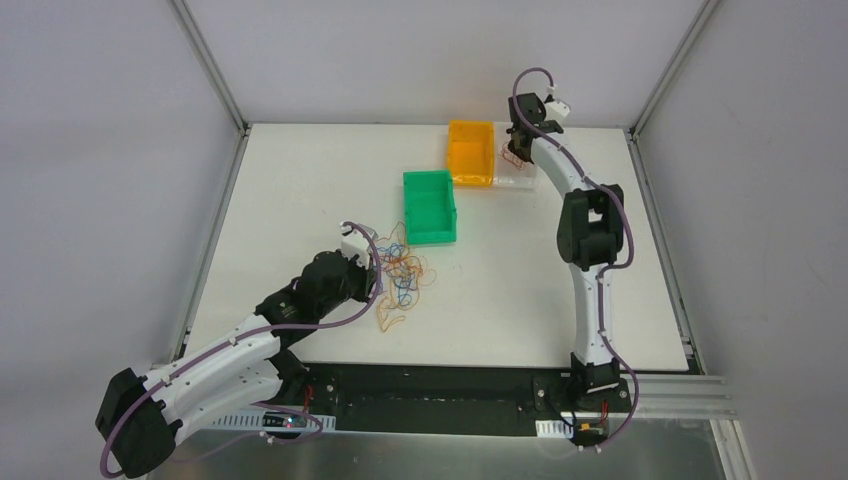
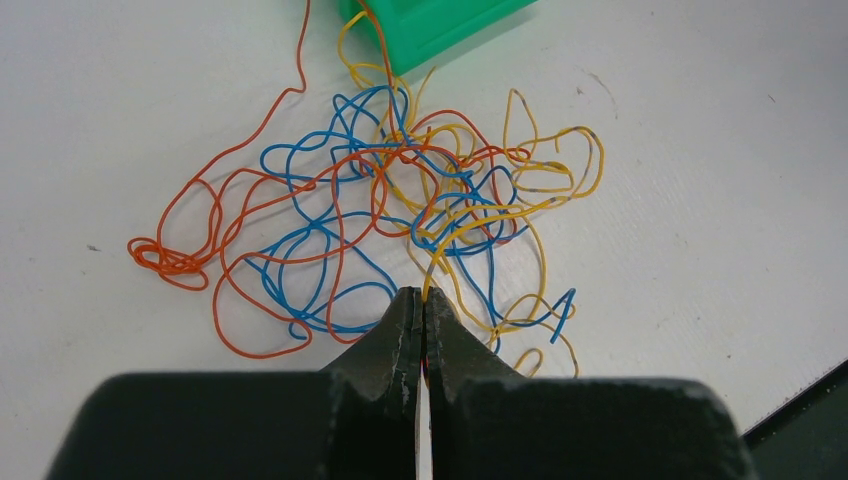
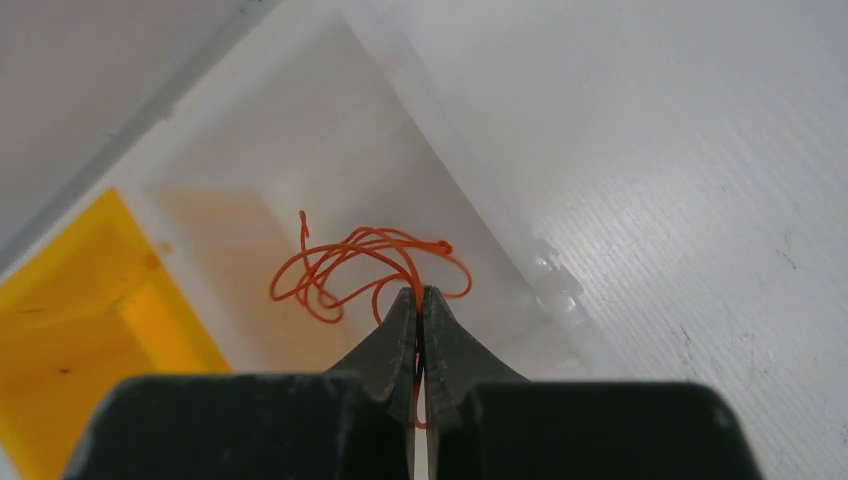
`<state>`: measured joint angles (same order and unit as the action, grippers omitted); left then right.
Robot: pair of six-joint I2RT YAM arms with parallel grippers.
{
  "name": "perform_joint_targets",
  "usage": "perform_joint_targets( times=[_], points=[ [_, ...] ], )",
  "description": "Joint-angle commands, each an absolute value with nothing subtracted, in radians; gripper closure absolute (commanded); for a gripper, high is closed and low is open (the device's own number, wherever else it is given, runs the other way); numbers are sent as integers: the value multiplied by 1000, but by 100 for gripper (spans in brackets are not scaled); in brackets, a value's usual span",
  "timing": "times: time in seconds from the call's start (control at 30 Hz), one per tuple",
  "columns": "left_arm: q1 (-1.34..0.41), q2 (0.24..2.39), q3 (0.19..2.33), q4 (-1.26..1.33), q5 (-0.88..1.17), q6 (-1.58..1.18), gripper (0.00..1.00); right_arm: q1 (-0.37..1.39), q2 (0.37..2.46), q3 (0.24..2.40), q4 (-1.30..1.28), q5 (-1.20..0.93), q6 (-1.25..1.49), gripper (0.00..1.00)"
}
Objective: Untangle the cables
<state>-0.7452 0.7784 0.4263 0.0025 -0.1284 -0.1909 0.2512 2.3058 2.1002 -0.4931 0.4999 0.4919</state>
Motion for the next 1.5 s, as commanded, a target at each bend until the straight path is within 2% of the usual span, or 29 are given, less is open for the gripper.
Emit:
perform_joint_targets(
  times=[0.0,0.23,0.53,0.7,0.97,1.03,1.2,1.3,1.47],
  points=[
    [-745,762,446,33,-104,-171,100,241,2356,2124,-582,473,505,100],
    [-746,765,453,32,-81,-167,100,220,2343,2014,-619,415,548,100],
    [-746,753,456,25,-69,-169,100,204,2016,1553,-569,411,579,100],
    [-746,746,464,18,-46,-165,100,191,1815,1276,-449,383,588,100],
    [-748,794,507,18,20,-150,100,185,1725,1228,-454,405,542,100],
    [-749,814,523,20,39,-150,100,183,1721,1249,-475,404,531,79],
    [-762,839,561,20,61,-153,100,184,1664,1263,-476,376,494,45],
    [-774,851,580,20,72,-162,100,184,1601,1254,-468,346,473,34],
    [-802,879,619,20,91,-184,100,187,1452,1182,-420,208,449,23]
  ],
)
